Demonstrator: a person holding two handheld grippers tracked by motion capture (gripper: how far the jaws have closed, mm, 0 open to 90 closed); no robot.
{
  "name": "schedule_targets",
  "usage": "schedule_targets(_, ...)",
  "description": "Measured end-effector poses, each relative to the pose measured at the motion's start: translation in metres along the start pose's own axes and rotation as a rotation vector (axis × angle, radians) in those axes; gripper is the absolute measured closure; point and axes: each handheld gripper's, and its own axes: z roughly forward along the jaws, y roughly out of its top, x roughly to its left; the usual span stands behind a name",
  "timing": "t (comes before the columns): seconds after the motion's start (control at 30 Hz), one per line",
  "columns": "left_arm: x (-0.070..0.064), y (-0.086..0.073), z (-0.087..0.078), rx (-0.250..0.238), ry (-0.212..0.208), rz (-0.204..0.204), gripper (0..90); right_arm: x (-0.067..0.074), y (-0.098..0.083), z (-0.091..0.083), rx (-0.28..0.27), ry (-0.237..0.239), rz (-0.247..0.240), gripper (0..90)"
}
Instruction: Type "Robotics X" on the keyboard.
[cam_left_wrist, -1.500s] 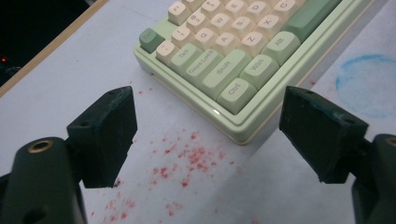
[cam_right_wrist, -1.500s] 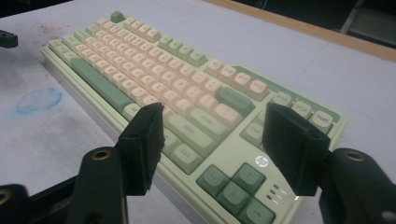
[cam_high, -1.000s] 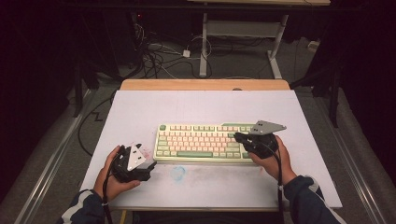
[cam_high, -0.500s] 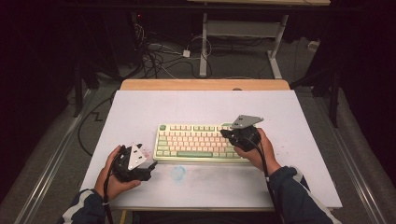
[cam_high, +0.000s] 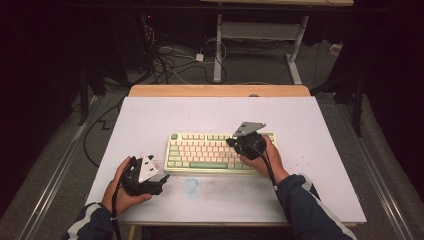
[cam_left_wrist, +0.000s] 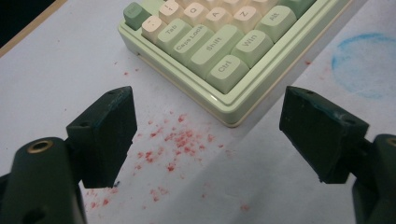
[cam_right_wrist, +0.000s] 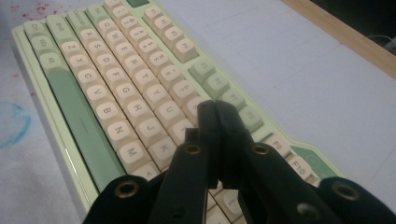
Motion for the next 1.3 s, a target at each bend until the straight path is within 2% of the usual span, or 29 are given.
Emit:
schedule_targets(0.23,-0.001,-0.001,0.001,0.001,-0.012,0.005,17.8,0.010,0.008,0.017,0.021,0.016,-0.024,90.0)
schedule_targets(0.4,-0.002,-0.002,0.001,0.004,-0.013,0.015,17.8,0.015,0.009,0.031,0.069,0.014,-0.047,90.0)
schedule_targets(0.6,-0.003,-0.003,0.001,0.009,-0.016,0.016,17.8,0.014,0.007,0.035,0.095,-0.001,-0.044,90.0)
schedule_targets(0.73,-0.003,-0.003,0.002,0.010,-0.015,0.021,17.8,0.013,0.006,0.036,0.091,-0.002,-0.039,90.0)
schedule_targets(0.8,-0.003,-0.004,0.002,0.012,-0.012,0.023,17.8,0.014,0.005,0.038,0.116,0.000,-0.046,90.0)
schedule_targets(0.97,-0.003,-0.005,0.003,0.017,-0.011,0.025,17.8,0.016,0.004,0.037,0.111,0.002,-0.047,90.0)
schedule_targets(1.3,-0.002,-0.006,0.005,0.028,-0.001,0.028,17.8,0.008,0.004,0.018,0.010,0.011,0.016,87.4)
